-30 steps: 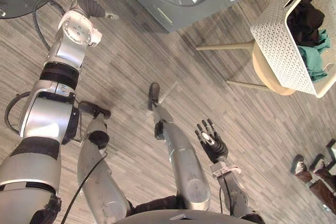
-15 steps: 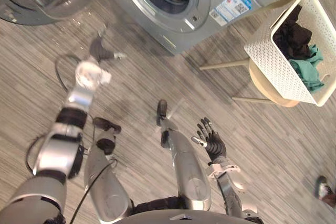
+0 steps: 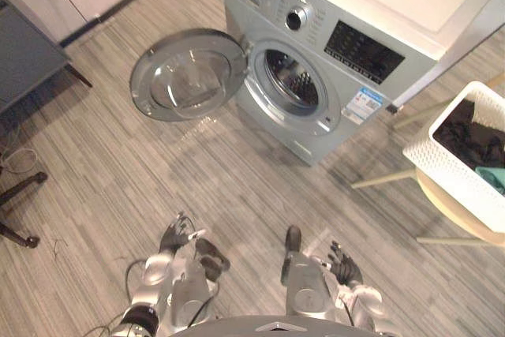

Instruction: Pick up the laundry basket with both hands and put the clothes into the washing machine.

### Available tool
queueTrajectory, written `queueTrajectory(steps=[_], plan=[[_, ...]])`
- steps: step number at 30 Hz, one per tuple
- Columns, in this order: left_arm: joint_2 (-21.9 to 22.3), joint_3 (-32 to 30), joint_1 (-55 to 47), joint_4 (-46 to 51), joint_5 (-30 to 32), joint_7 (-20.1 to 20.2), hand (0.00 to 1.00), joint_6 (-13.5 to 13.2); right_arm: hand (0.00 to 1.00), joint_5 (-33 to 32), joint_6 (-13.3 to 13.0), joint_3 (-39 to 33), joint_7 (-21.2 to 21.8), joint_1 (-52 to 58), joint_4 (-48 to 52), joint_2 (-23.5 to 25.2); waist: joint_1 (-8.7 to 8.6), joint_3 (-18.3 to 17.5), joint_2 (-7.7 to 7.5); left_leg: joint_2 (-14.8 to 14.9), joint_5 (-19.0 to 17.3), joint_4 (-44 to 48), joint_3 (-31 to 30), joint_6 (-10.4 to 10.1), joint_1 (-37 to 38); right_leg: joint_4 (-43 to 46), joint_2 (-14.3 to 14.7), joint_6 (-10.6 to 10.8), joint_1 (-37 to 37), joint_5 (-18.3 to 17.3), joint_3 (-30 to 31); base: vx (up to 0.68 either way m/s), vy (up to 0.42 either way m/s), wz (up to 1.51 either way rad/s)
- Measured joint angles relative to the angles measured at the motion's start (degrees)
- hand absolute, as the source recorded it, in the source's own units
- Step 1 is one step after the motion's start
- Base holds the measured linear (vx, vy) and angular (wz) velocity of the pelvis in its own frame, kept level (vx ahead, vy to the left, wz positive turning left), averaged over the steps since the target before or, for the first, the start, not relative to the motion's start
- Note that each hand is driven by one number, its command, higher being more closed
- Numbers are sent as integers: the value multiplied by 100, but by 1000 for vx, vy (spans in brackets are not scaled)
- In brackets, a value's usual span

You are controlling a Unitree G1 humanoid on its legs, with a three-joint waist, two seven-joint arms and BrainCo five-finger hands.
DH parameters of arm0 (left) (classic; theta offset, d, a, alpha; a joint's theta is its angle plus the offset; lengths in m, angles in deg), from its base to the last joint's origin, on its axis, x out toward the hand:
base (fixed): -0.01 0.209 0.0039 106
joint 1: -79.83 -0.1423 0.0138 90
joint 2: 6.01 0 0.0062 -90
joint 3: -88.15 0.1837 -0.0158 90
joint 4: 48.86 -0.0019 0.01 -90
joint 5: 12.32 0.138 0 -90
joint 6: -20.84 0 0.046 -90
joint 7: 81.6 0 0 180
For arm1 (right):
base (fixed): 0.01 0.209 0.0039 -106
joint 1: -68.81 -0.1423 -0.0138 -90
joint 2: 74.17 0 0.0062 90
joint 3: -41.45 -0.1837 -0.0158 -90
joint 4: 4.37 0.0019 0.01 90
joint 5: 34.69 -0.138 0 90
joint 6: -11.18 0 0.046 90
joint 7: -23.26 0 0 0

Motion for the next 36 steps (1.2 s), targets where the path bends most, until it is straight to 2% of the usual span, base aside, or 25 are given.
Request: queueTrajectory(steps=[2, 5, 6, 11, 12, 16, 17, 20, 21, 22, 23, 24, 25, 26, 27, 28, 29, 30, 31, 32, 33, 34, 35, 36], plan=[[46, -243, -191, -204, -148, -2, 0, 26, 0, 0, 22, -99, -2, 2, -188, 53, 7, -70, -30, -91, -46, -14, 0, -67, 178, -155, -38, 1, 237, 53, 8, -1, 68, 4], [70, -370, -464, -382, -276, 47, 0, 59, 0, 6, 123, -211, 2, 32, -413, 115, 14, -358, -76, -223, -91, -90, -4, -133, 381, -389, -105, 56, 531, 129, 6, -9, 51, 5], [243, -227, -661, -845, -284, 194, 0, 173, 0, 221, 249, -461, 12, 494, -624, 360, 111, -1039, -247, -1145, 546, -2176, -621, -246, 1712, -354, -192, 66, 1140, -173, -148, 0, 0, 0], [244, -225, -659, -827, -280, 193, 0, 173, 0, 222, 249, -462, 11, 480, -622, 360, 111, -978, -288, -1156, 546, -2177, -642, -246, 1698, -343, -203, 68, 1139, -179, -186, 0, 0, 3], [247, -216, -644, -789, -265, 185, 0, 173, 0, 221, 248, -465, 1, 465, -619, 359, 101, -940, -245, -1151, 522, -2189, -666, -278, 1650, -341, -219, 79, 1126, -190, -256, -16, 7, 22], [279, -195, -505, -674, -160, 48, 0, 170, 0, 229, 240, -638, -187, 376, -615, 336, 77, -780, -208, -1114, 518, -2209, -549, -261, 1317, -350, -307, 105, 891, -209, -739, -10, 11, 8], [265, -196, -470, -644, -111, -28, 0, 170, 0, 229, 224, -703, -256, 333, -614, 356, 70, -719, -154, -1066, 516, -2209, -393, -258, 1251, -367, -321, 53, 834, -173, -920, 26, -10, -12], [266, -189, -367, -475, -54, -181, 0, 168, 0, 238, 190, -888, -470, 204, -607, 420, 24, -544, -204, -943, 562, -2172, -125, -287, 1088, -411, -353, -101, 715, -10, -1412, 50, -26, -19], [241, -194, -267, -470, 5, -218, 0, 165, 0, 241, 185, -940, -567, 148, -597, 454, 7, -505, -234, -819, 518, -1937, -47, -296, 969, -349, -344, -89, 564, 75, -1447, 58, -31, -35], [252, -194, -214, -461, 37, -249, 0, 165, 0, 245, 173, -910, -619, 121, -576, 460, 2, -470, -261, -667, 356, -1586, -14, -323, 858, -288, -323, -75, 481, 119, -1403, 76, -55, -74], [208, -215, -202, -335, 45, -332, 0, 165, 0, 253, 124, -871, -676, 49, -508, 452, 43, -368, -269, -303, -34, -640, -57, -228, 689, -107, -230, -123, 365, 142, -1283, 100, -103, -113], [213, -211, -209, -252, 44, -364, 0, 158, 0, 246, 117, -856, -719, 17, -385, 457, 61, -318, -262, -81, -199, -91, -312, -171, 619, -23, -158, -194, 333, 174, -1051, 110, -120, -138], [244, -200, -191, -252, 44, -402, 0, 145, 0, 245, 86, -809, -745, 42, -189, 453, -2, -260, -262, 17, -518, 368, -705, -360, 468, 1, -153, -213, 350, 187, -801, 67, -71, -125], [298, -170, -123, -244, 42, -441, 0, 134, 0, 223, 53, -801, -754, 19, 5, 374, -97, -193, -250, -6, -771, 483, -1073, -541, 425, 28, -148, -216, 319, 189, -588, -9, 63, -141], [301, -35, -2, -206, 42, -442, 0, 101, 0, 207, 43, -826, -799, -27, 290, 329, -128, -149, -96, 4, -908, 486, -1206, -510, 436, 116, -31, -216, 169, 189, -245, -73, 215, -169], [215, 96, 120, -132, 43, -440, 0, 50, 0, 155, -28, -830, -870, -40, 588, 386, -187, -153, -62, 27, -1182, 589, -940, -403, 477, 194, 37, -195, -65, 196, 116, -58, 233, -159], [157, 147, 201, -73, 42, -441, 0, 34, 0, 117, -53, -808, -883, -48, 742, 404, -218, -155, -75, 7, -1233, 686, -779, -371, 510, 271, 26, -164, -211, 239, 294, -39, 192, -149], [46, 206, 330, -2, 48, -438, 0, -37, 0, 104, -69, -745, -884, -29, 976, 500, -260, -89, -189, -4, -1423, 855, -538, -322, 513, 397, 15, -163, -485, 379, 554, -75, 232, -143], [-76, 221, 471, 9, 51, -436, 0, -50, 0, 101, -73, -681, -878, -35, 1067, 632, -315, -13, -310, -36, -1539, 949, -167, -203, 610, 380, 52, -375, -675, 689, 666, -108, 247, -153], [-100, 198, 483, 7, 58, -432, 0, -44, 0, 101, -73, -636, -867, -35, 1099, 667, -303, 3, -301, -1, -1554, 870, 59, -113, 704, 165, 148, -552, -686, 1001, 654, -122, 297, -166], [-74, 51, 473, -28, 115, -420, 0, -33, 0, 103, -56, -606, -859, -53, 1180, 734, -261, 59, -259, 83, -1556, 743, 565, 55, 965, 820, 64, -719, -790, 628, 261, -46, 223, -152], [-81, 1, 395, -21, 159, -427, 0, 2, 0, 110, -54, -579, -857, 93, 1174, 741, -268, 31, -321, 26, -1582, 704, 846, 100, 1262, 1992, -166, -783, -758, -163, -282, -21, 214, -133], [-84, 0, 327, -16, 162, -424, 0, 9, 0, 115, -54, -550, -854, 171, 1175, 740, -280, 27, -262, 19, -1604, 715, 982, 139, 1365, 2325, -252, -800, -641, -378, -519, 1, 155, -89], [-83, -33, 209, 16, 165, -423, 0, 23, 0, 121, -53, -480, -837, 235, 1173, 733, -291, -74, -310, 23, -1660, 744, 1150, 237, 1455, 2629, -371, -883, -466, -629, -837, -14, 100, -78]])
